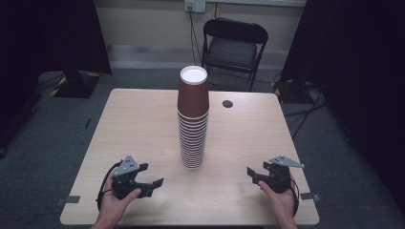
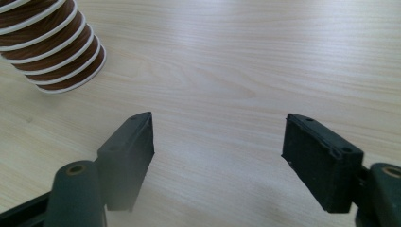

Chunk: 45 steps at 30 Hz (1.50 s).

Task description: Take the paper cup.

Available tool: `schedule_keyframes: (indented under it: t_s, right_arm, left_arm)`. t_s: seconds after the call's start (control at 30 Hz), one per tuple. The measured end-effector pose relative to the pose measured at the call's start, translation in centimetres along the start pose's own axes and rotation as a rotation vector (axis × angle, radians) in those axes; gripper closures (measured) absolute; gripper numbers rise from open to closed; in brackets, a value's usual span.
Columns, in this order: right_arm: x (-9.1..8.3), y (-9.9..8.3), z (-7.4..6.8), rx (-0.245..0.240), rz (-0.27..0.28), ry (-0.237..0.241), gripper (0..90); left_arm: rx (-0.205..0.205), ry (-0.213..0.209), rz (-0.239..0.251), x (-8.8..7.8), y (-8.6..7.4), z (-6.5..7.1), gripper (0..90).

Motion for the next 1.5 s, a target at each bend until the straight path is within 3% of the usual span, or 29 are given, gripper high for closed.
schedule_keyframes:
  t_s: [0.17, 0.33, 0.57, 0.77, 1.1, 1.5]
  right_arm:
    - [0.0, 0.1, -1.0, -0.021, 0.011, 0.041, 29.2]
    - [0.4, -0.2, -2.1, -0.038, -0.023, 0.123, 27.3]
    - [-0.5, 0.6, -3.9, -0.082, 0.013, 0.149, 25.9]
    - [-1.4, 1.9, -5.3, -0.103, 0.054, 0.192, 25.0]
    - [-2.6, 4.8, -6.8, -0.129, 0.116, 0.233, 19.5]
    - [-3.0, 7.1, -9.3, -0.186, 0.137, 0.282, 17.5]
  left_arm:
    - [-0.004, 0.015, -0.004, 0.0, -0.1, -0.5, 15.8]
    - [-0.004, 0.006, -0.009, 0.1, -0.2, -0.3, 15.8]
    - [0.007, -0.019, 0.016, -0.3, -0.2, 0.0, 15.7]
    - [0.028, -0.001, 0.013, -0.3, -0.2, 0.0, 15.7]
    - [0.019, 0.013, 0.006, -0.3, -0.4, -0.1, 15.8]
    - [0.021, 0.009, -0.002, -0.1, -0.4, -0.1, 15.7]
Point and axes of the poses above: each handheld gripper's, and its own axes: x roughly forward along the jaws, y roughly out of its top, z roughly to its right, the point moved 7 cm from there along x, roughly forward along the jaws, and after that the axes turned 7 degrees about x, right-handed, at the moved point
